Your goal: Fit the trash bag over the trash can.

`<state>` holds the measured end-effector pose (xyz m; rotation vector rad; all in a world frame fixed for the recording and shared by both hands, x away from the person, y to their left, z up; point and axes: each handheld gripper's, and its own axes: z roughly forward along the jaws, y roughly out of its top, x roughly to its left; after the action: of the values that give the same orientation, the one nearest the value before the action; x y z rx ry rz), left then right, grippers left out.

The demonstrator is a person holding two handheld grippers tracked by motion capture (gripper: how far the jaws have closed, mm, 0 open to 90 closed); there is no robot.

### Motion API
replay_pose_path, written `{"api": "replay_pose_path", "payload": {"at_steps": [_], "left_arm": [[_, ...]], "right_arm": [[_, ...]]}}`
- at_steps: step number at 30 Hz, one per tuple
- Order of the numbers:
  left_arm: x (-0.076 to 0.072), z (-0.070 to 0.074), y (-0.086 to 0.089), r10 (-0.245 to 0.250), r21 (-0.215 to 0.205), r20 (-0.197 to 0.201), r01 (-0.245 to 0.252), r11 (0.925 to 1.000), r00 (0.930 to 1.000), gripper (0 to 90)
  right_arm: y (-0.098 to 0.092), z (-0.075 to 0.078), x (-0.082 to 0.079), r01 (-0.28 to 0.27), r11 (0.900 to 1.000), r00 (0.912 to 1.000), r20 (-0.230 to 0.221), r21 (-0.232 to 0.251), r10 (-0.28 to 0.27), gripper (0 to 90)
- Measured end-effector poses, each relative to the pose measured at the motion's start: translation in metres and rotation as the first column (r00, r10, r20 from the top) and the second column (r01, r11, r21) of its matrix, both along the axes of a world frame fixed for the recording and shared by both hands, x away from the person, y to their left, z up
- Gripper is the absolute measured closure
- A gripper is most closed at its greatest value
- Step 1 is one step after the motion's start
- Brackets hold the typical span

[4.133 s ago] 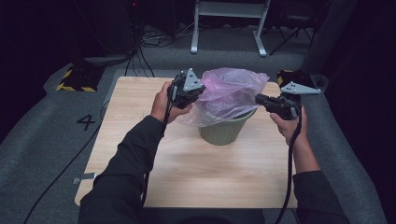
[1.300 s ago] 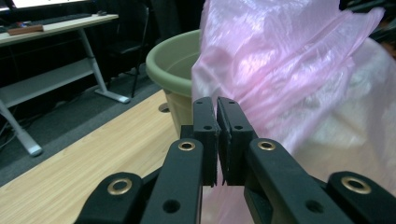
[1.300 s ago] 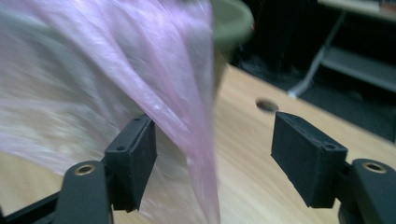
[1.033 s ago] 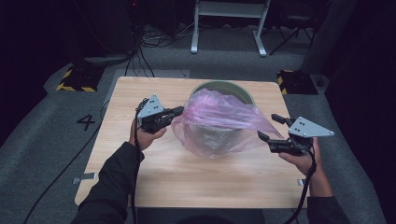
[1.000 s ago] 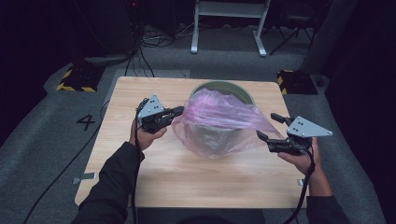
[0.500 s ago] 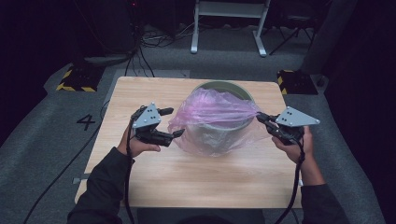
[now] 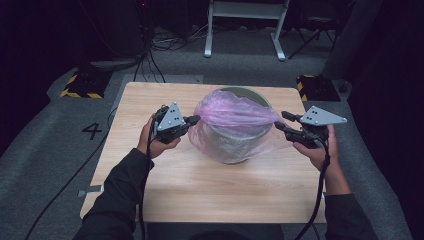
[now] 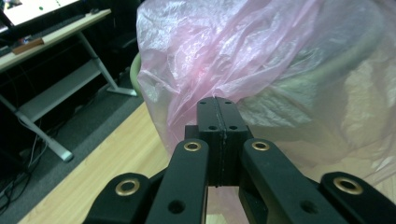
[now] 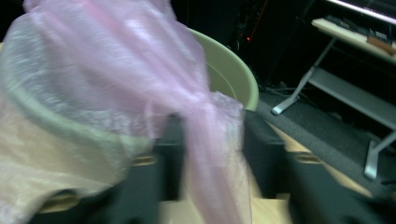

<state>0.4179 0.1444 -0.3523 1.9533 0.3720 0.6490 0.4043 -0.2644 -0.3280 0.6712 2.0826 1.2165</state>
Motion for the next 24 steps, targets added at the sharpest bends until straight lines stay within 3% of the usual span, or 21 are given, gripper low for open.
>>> {"api": "replay_pose_path", "payload": {"at_steps": [2,4,8,11,13,14,15,16,17,22,24], "left_arm": [[-0.001,0.003,0.001,-0.011,-0.008,0.000,0.011,0.9999,0.9999,90.0],[-0.001,0.006,0.003,-0.006,-0.009,0.010,0.006,0.9999,0.9999,90.0],[0.010,0.010,0.003,0.027,-0.018,-0.004,-0.027,0.9995,0.9996,90.0],[0.027,0.012,-0.001,0.055,-0.016,-0.018,-0.055,0.9983,0.9983,90.0],[0.039,0.009,-0.003,0.066,-0.030,-0.044,-0.067,0.9973,0.9969,90.0],[0.045,0.008,-0.004,0.080,-0.027,-0.052,-0.082,0.9963,0.9954,90.0],[0.050,0.006,-0.005,0.091,-0.032,-0.068,-0.093,0.9951,0.9935,90.0],[0.055,0.004,-0.005,0.092,-0.042,-0.087,-0.096,0.9945,0.9919,90.0],[0.059,0.002,-0.005,0.097,-0.042,-0.094,-0.102,0.9939,0.9908,90.0],[0.076,-0.008,-0.010,0.127,-0.043,-0.146,-0.134,0.9900,0.9812,90.0],[0.082,-0.012,-0.011,0.133,-0.065,-0.163,-0.146,0.9872,0.9776,89.9]], "right_arm": [[0.002,0.006,-0.002,-0.034,0.999,0.9994,0.005,-0.009,0.034,85.8],[0.003,0.009,-0.001,-0.019,1.000,0.9998,0.007,-0.011,0.019,89.9],[0.002,0.012,0.009,0.010,1.000,0.9996,-0.027,0.006,-0.009,90.0],[0.002,0.012,0.028,0.062,0.998,0.9937,-0.095,0.019,-0.060,90.0],[0.000,0.009,0.045,0.095,0.995,0.9837,-0.157,0.042,-0.087,90.0],[-0.002,0.003,0.058,0.140,0.989,0.9710,-0.203,0.051,-0.127,90.0],[-0.002,0.003,0.058,0.140,0.989,0.9710,-0.203,0.051,-0.127,90.0],[-0.004,-0.005,0.071,0.170,0.983,0.9556,-0.254,0.062,-0.149,90.0],[-0.004,-0.005,0.071,0.170,0.983,0.9556,-0.254,0.062,-0.149,90.0],[-0.007,-0.024,0.092,0.196,0.973,0.9248,-0.353,0.119,-0.143,90.0],[-0.007,-0.026,0.094,0.197,0.973,0.9240,-0.355,0.121,-0.143,90.0]]}}
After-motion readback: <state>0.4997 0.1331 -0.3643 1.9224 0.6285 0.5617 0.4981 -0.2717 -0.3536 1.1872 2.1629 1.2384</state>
